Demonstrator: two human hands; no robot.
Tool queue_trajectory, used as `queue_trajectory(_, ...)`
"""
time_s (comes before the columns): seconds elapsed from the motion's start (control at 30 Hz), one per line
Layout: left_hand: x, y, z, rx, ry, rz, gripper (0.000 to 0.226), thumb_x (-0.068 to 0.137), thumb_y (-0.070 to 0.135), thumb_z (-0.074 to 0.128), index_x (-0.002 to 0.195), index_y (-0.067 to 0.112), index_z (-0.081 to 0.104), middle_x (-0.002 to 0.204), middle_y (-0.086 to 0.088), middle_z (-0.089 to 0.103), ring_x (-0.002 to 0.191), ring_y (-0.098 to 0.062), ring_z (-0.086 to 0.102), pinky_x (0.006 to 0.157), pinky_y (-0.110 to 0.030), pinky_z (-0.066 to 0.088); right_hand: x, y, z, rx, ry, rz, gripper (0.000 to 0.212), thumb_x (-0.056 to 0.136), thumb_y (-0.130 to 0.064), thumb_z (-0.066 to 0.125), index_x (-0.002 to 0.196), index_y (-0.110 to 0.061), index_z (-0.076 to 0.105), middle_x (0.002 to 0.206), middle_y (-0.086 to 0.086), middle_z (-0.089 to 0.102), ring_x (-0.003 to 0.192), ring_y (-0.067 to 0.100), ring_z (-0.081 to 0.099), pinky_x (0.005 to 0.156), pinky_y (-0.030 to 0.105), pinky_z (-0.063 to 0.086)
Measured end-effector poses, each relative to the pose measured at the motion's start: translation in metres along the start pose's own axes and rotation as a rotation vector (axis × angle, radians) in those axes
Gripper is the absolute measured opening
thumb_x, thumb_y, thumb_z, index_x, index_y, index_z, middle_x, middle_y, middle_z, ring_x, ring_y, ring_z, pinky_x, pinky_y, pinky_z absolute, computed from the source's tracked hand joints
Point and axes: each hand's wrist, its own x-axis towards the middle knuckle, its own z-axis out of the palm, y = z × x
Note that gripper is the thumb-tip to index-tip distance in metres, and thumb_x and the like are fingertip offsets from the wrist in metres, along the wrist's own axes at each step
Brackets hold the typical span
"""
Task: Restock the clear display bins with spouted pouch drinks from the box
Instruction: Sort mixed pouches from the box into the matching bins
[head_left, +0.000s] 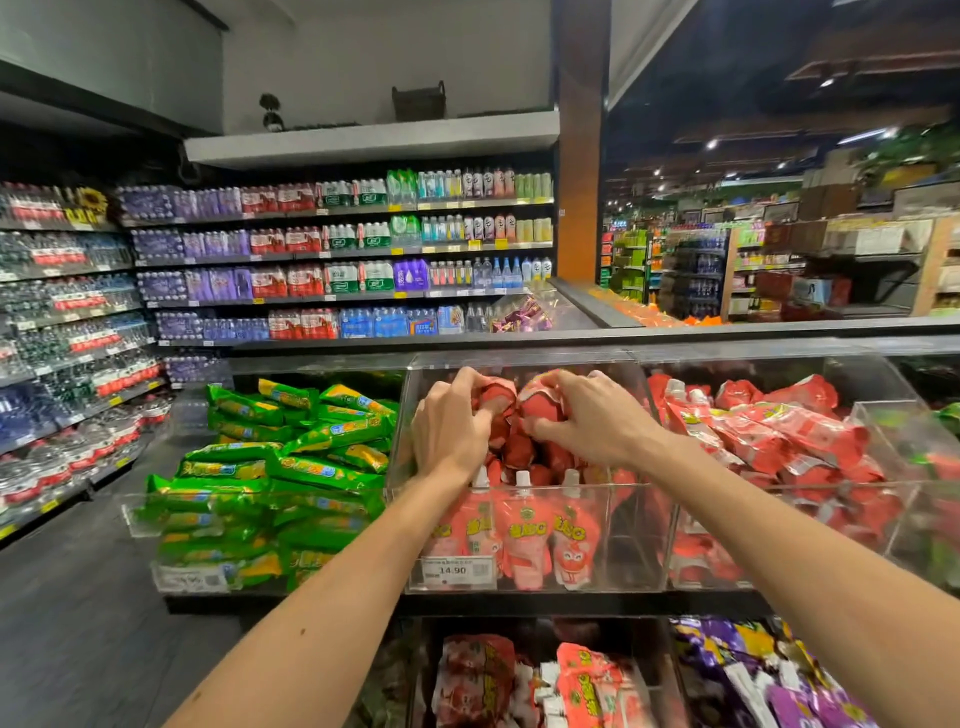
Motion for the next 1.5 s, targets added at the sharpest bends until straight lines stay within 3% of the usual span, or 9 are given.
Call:
queue_trajectory(0.13, 0.005, -0.008, 0.013, 0.042, 0.001, -0.015, 0.024, 0.089, 0.040, 0.070, 0.108, 0.026, 0.065, 0.103, -0.009, 0.067, 0.096, -0.030, 0.062, 0.083, -0.041, 0.050, 0.008, 0.017, 0.015, -0.220, 0.028, -0.123, 0.059, 0.095, -0.058, 0.048, 0.145, -0.026, 0.045, 0.117, 0.003, 0.066, 0.121, 0.028, 0.045, 0.093, 0.043, 0.041)
queue_trajectory(0.27, 0.013, -0.003, 0.019, 0.093, 0.034, 0.016, 0.025, 0.092, 0.039, 0.068, 0.109, 0.021, 0.066, 0.107, -0.011, 0.064, 0.102, -0.030, 0.058, 0.087, -0.038, 0.044, 0.024, 0.027, 0.026, -0.416, 0.140, -0.092, 0.049, 0.098, -0.059, 0.036, 0.137, -0.034, 0.054, 0.124, 0.004, 0.045, 0.121, 0.028, 0.035, 0.095, 0.042, 0.030)
queue_trajectory(0.53, 0.033, -0.011, 0.036, 0.173, 0.033, -0.062, 0.029, 0.095, 0.046, 0.061, 0.100, 0.020, 0.072, 0.117, -0.003, 0.063, 0.117, -0.025, 0.047, 0.092, -0.039, 0.037, 0.050, 0.029, 0.054, -0.414, 0.221, 0.149, 0.025, 0.100, -0.034, 0.052, 0.112, -0.020, 0.068, 0.131, 0.010, 0.038, 0.127, 0.031, 0.029, 0.097, 0.051, 0.031)
queue_trajectory(0.7, 0.045, -0.016, 0.042, 0.261, -0.049, -0.036, 0.025, 0.099, 0.039, 0.057, 0.113, 0.027, 0.074, 0.123, 0.004, 0.064, 0.120, -0.023, 0.043, 0.089, -0.039, 0.032, 0.058, 0.027, 0.054, -0.443, 0.199, 0.223, 0.025, 0.097, -0.040, 0.056, 0.106, -0.020, 0.068, 0.144, 0.012, 0.031, 0.133, 0.033, 0.026, 0.100, 0.054, 0.029)
queue_trajectory(0.8, 0.045, -0.020, 0.044, 0.317, -0.103, -0.049, 0.026, 0.102, 0.039, 0.051, 0.114, 0.032, 0.073, 0.124, 0.003, 0.065, 0.121, -0.024, 0.042, 0.090, -0.041, 0.031, 0.058, 0.026, 0.054, -0.467, 0.199, 0.227, 0.039, 0.096, -0.053, 0.052, 0.106, -0.019, 0.070, 0.147, 0.013, 0.030, 0.135, 0.033, 0.025, 0.102, 0.055, 0.029)
queue_trajectory(1.07, 0.022, -0.014, 0.021, 0.204, -0.349, -0.044, 0.047, 0.105, 0.031, 0.045, 0.151, 0.026, 0.039, 0.157, -0.002, 0.038, 0.145, -0.025, 0.029, 0.113, -0.049, 0.025, 0.039, 0.021, 0.051, -0.382, 0.252, 0.171, 0.042, 0.095, -0.047, 0.051, 0.116, -0.014, 0.065, 0.135, 0.014, 0.045, 0.128, 0.033, 0.038, 0.101, 0.051, 0.034)
queue_trajectory(1.23, -0.024, -0.002, -0.019, -0.106, -0.277, 0.081, 0.025, 0.096, 0.020, 0.060, 0.119, 0.024, 0.068, 0.110, 0.003, 0.072, 0.104, -0.013, 0.065, 0.096, -0.032, 0.050, -0.020, 0.001, 0.045, -0.130, 0.322, 0.066, 0.036, 0.093, -0.037, 0.055, 0.118, -0.011, 0.060, 0.118, 0.013, 0.058, 0.116, 0.033, 0.050, 0.093, 0.043, 0.044)
queue_trajectory(1.37, -0.090, 0.011, -0.041, -0.357, -0.268, 0.208, 0.018, 0.091, 0.016, 0.066, 0.100, 0.031, 0.069, 0.087, 0.014, 0.070, 0.079, -0.009, 0.065, 0.072, -0.022, 0.052, -0.123, -0.010, 0.055, 0.041, 0.479, 0.080, 0.028, 0.090, -0.037, 0.055, 0.091, -0.011, 0.068, 0.094, 0.008, 0.065, 0.095, 0.031, 0.059, 0.077, 0.039, 0.048)
queue_trajectory(1.5, -0.185, 0.022, -0.025, -0.592, -0.360, 0.223, 0.010, 0.091, 0.013, 0.067, 0.100, 0.018, 0.071, 0.075, 0.012, 0.063, 0.063, -0.005, 0.058, 0.059, -0.014, 0.045, -0.261, 0.006, 0.086, 0.131, 0.534, 0.250, 0.025, 0.089, -0.035, 0.054, 0.084, -0.015, 0.068, 0.086, 0.003, 0.067, 0.086, 0.025, 0.062, 0.077, 0.037, 0.048)
